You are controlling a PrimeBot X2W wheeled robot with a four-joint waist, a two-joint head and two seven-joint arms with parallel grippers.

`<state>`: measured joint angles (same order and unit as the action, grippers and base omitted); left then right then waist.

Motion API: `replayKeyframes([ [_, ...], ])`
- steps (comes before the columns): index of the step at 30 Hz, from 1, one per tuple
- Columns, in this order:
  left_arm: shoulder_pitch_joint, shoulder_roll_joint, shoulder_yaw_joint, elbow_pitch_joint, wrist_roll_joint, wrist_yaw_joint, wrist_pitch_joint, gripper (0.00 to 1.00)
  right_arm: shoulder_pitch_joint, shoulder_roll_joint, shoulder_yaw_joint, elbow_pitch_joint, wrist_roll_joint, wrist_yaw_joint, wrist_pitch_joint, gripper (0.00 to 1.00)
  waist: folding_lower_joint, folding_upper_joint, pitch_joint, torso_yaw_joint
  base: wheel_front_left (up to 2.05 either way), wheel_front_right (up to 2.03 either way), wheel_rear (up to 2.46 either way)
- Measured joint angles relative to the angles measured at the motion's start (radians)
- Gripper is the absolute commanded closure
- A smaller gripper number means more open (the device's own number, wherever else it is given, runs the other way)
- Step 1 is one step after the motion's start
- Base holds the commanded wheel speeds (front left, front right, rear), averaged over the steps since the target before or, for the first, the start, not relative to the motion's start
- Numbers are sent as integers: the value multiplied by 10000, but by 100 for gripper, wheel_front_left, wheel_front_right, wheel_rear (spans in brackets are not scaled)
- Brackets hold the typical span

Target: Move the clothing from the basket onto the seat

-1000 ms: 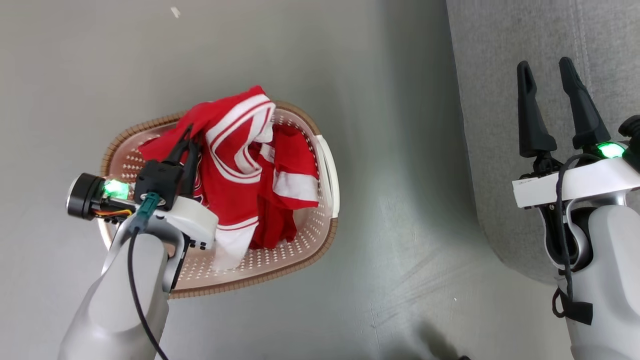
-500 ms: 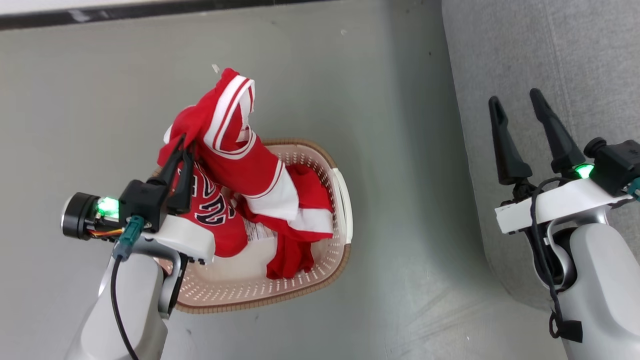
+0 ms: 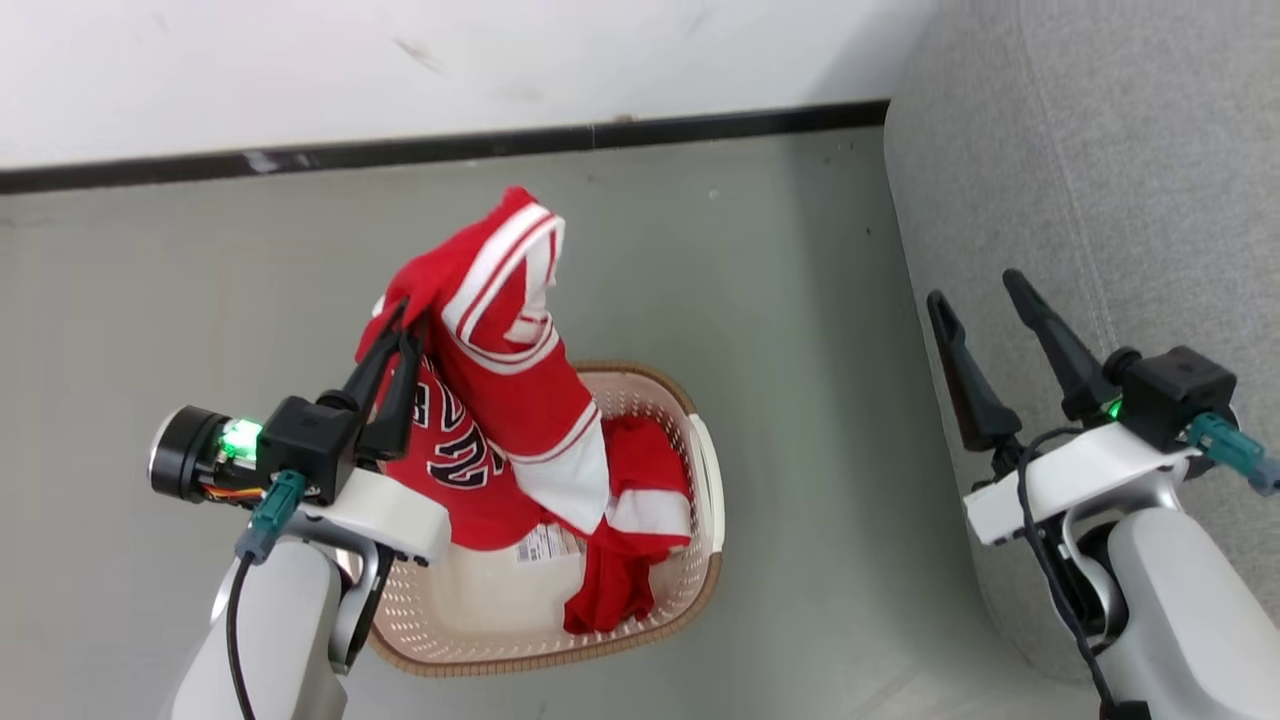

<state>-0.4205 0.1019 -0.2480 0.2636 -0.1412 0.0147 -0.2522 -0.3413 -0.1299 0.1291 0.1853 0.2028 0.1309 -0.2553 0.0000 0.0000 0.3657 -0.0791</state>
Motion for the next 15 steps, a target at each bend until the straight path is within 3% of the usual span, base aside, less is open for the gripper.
replayKeyframes([
  [7,230,-132,-96,-251,-600,-418,0,100,325,-395,732,270,79,0,2,0,0,0,-842,141,0,0,0],
  [15,229,-123,-546,-531,-589,-790,161,100,572,-934,2602,686,263,2,2,0,0,0,-1866,289,0,0,0],
])
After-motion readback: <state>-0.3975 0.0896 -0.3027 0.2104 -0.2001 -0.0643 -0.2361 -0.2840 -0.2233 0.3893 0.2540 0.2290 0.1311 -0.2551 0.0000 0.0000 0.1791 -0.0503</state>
